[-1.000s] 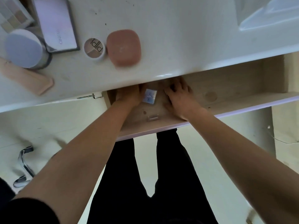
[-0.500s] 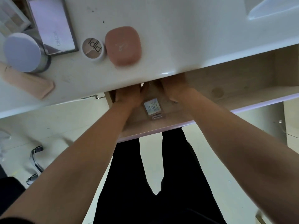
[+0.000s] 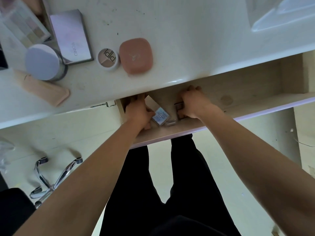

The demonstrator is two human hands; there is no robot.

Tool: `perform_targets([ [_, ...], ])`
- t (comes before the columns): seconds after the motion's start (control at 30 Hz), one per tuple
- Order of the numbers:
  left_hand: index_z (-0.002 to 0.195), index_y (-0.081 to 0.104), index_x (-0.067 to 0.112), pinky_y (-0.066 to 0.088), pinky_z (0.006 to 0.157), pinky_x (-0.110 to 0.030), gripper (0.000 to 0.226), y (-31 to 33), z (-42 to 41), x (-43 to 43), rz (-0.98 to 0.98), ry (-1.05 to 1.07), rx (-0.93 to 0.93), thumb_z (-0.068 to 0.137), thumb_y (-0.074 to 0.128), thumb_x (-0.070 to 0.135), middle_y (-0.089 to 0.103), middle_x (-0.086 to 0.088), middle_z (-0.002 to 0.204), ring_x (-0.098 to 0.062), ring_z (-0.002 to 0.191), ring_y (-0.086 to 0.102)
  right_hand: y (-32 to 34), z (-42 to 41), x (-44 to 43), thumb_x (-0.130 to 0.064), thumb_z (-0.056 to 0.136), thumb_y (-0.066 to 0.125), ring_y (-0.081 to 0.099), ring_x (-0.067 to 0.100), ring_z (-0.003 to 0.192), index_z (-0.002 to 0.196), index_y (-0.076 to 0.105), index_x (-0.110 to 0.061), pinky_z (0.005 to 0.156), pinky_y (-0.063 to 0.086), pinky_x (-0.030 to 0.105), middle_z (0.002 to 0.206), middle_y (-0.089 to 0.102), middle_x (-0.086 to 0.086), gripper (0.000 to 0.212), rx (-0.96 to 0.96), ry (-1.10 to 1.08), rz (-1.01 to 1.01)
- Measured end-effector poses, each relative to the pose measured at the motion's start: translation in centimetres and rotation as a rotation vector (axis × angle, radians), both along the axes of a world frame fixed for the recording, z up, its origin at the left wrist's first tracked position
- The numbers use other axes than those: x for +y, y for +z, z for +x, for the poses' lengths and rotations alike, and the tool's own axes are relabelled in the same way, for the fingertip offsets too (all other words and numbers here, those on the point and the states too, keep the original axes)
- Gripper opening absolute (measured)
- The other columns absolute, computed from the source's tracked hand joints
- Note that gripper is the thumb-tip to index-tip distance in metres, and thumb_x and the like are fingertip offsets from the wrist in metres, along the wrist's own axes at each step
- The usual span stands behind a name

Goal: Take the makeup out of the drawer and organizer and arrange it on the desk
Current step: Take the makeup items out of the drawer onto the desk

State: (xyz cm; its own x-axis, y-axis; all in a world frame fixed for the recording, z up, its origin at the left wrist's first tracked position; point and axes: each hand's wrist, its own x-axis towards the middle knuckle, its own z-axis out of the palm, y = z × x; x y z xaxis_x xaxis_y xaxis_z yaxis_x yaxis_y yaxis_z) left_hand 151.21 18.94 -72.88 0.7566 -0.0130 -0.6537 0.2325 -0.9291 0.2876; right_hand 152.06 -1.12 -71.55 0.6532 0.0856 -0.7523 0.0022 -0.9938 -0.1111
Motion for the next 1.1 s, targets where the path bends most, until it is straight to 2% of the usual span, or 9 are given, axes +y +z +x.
perform_targets([
  [0.13, 0.118, 0.054, 0.017, 0.041, 0.070, -0.027, 0.052, 1.0, 0.1, 0.0, 0.003, 0.011, 0.015, 0.076, 0.079, 0.034, 0.069, -0.007, 0.108, -0.030, 0.100, 0.065, 0.5, 0.4, 0.1, -0.050, 0.083, 0.069, 0.049, 0.035, 0.117, 0.123, 0.059, -0.014, 0.092, 0.044, 0.042, 0.124, 0.054, 0.015, 0.055, 0.038, 0.090, -0.088],
  [0.3, 0.111, 0.058, 0.012, 0.054, 0.083, -0.040, 0.046, 1.9, -2.0, 0.8, -0.183, 0.279, -0.005, 0.077, 0.077, 0.038, 0.069, -0.009, 0.109, -0.030, 0.099, 0.065, 1.8, -1.3, -0.5, -0.034, 0.095, 0.063, 0.058, 0.017, 0.083, 0.109, 0.052, -0.012, 0.069, 0.046, 0.029, 0.090, 0.062, -0.003, 0.028, 0.025, -0.534, 0.425],
  [0.4, 0.092, 0.057, 0.017, 0.050, 0.073, -0.036, 0.033, 1.7, -3.5, 1.3, -0.205, 0.338, 0.077, 0.079, 0.074, 0.043, 0.065, -0.010, 0.102, -0.029, 0.092, 0.062, 1.8, -1.8, 0.2, -0.029, 0.094, 0.059, 0.061, 0.025, 0.093, 0.110, 0.058, -0.014, 0.076, 0.048, 0.034, 0.100, 0.066, 0.004, 0.022, -0.005, -0.628, 0.517],
  [0.5, 0.069, 0.047, 0.023, 0.042, 0.068, -0.032, 0.037, 1.5, -4.3, 1.2, -0.120, 0.143, 0.122, 0.074, 0.076, 0.045, 0.058, -0.014, 0.098, -0.030, 0.090, 0.057, 1.4, -1.6, 1.4, -0.028, 0.090, 0.061, 0.063, 0.024, 0.097, 0.105, 0.060, -0.020, 0.084, 0.053, 0.037, 0.101, 0.067, 0.001, 0.017, 0.109, -0.608, 0.531],
  [0.63, 0.081, 0.048, 0.027, 0.041, 0.092, -0.037, 0.029, 1.7, -3.7, 0.0, -0.062, -0.066, 0.186, 0.078, 0.072, 0.042, 0.052, -0.014, 0.117, -0.035, 0.112, 0.047, 1.2, -1.2, 2.5, -0.023, 0.085, 0.065, 0.063, 0.024, 0.095, 0.101, 0.061, -0.020, 0.077, 0.050, 0.030, 0.101, 0.069, 0.002, 0.017, 0.129, -0.518, 0.501],
  [0.8, 0.096, 0.050, 0.022, 0.043, 0.097, -0.039, 0.031, 1.4, -1.9, 0.1, -0.020, -0.209, 0.321, 0.081, 0.068, 0.042, 0.050, -0.018, 0.125, -0.037, 0.117, 0.047, 0.8, -1.1, 2.8, -0.021, 0.082, 0.073, 0.063, 0.021, 0.095, 0.109, 0.060, -0.013, 0.074, 0.051, 0.029, 0.102, 0.067, 0.001, 0.031, 0.143, -0.584, 0.550],
  [0.9, 0.112, 0.054, 0.015, 0.047, 0.092, -0.035, 0.043, 1.1, -0.9, 0.2, 0.014, -0.290, 0.357, 0.079, 0.071, 0.038, 0.056, -0.016, 0.125, -0.035, 0.116, 0.052, 0.1, -1.6, 2.5, -0.027, 0.079, 0.079, 0.061, 0.016, 0.100, 0.116, 0.060, -0.020, 0.080, 0.045, 0.024, 0.105, 0.063, -0.005, 0.042, 0.212, -0.641, 0.555],
  [1.0, 0.108, 0.052, 0.016, 0.045, 0.075, -0.029, 0.040, 1.4, -0.1, 0.2, 0.006, -0.337, 0.399, 0.077, 0.075, 0.026, 0.061, -0.010, 0.117, -0.031, 0.107, 0.059, -0.4, -2.0, 2.6, -0.030, 0.075, 0.080, 0.064, 0.015, 0.104, 0.121, 0.063, -0.021, 0.090, 0.051, 0.025, 0.112, 0.068, -0.005, 0.050, 0.270, -0.722, 0.564],
  [1.1, 0.096, 0.048, 0.024, 0.043, 0.072, -0.028, 0.038, 1.7, -0.1, 0.7, -0.031, -0.385, 0.373, 0.074, 0.078, 0.026, 0.064, -0.007, 0.110, -0.029, 0.101, 0.061, -0.1, -2.0, 2.9, -0.022, 0.082, 0.078, 0.061, 0.001, 0.083, 0.117, 0.063, -0.018, 0.060, 0.043, 0.001, 0.097, 0.065, -0.009, 0.039, 0.299, -0.729, 0.595],
])
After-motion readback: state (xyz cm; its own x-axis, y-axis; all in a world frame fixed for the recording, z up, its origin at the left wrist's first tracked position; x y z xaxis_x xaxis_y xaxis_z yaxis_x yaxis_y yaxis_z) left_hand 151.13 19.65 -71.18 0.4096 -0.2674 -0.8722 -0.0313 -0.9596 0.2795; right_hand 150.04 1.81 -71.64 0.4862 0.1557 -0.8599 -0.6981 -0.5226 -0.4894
